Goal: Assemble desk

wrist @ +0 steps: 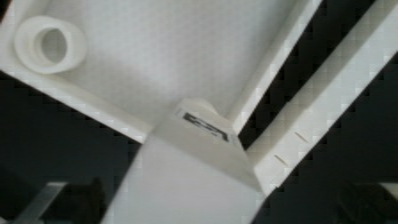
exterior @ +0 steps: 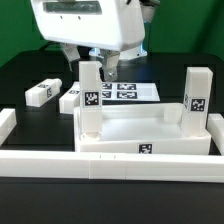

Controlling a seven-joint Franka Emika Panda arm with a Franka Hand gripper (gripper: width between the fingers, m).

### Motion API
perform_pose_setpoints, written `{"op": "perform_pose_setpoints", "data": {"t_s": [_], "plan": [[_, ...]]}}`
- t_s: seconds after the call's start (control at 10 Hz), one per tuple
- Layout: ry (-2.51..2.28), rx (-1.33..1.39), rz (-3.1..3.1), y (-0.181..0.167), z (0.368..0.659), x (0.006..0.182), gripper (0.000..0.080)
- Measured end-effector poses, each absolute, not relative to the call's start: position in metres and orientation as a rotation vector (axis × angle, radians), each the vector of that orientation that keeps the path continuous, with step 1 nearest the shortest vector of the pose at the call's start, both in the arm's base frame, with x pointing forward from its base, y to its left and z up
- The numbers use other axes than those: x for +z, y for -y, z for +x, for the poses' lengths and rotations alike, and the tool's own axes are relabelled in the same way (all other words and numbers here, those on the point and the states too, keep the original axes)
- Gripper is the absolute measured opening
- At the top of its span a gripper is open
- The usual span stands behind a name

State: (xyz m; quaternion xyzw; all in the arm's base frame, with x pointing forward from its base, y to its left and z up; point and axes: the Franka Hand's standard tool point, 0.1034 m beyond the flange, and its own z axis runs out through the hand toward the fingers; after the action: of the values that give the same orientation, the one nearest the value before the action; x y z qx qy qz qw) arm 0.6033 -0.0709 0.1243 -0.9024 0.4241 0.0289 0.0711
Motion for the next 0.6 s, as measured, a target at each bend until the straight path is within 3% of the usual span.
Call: {"op": "perform_pose_setpoints", "data": {"t_s": [0.6], "plan": [[-0.371, -0.007, -3.056, 0.0746, 0.6040, 0.1225, 0.0649]]}}
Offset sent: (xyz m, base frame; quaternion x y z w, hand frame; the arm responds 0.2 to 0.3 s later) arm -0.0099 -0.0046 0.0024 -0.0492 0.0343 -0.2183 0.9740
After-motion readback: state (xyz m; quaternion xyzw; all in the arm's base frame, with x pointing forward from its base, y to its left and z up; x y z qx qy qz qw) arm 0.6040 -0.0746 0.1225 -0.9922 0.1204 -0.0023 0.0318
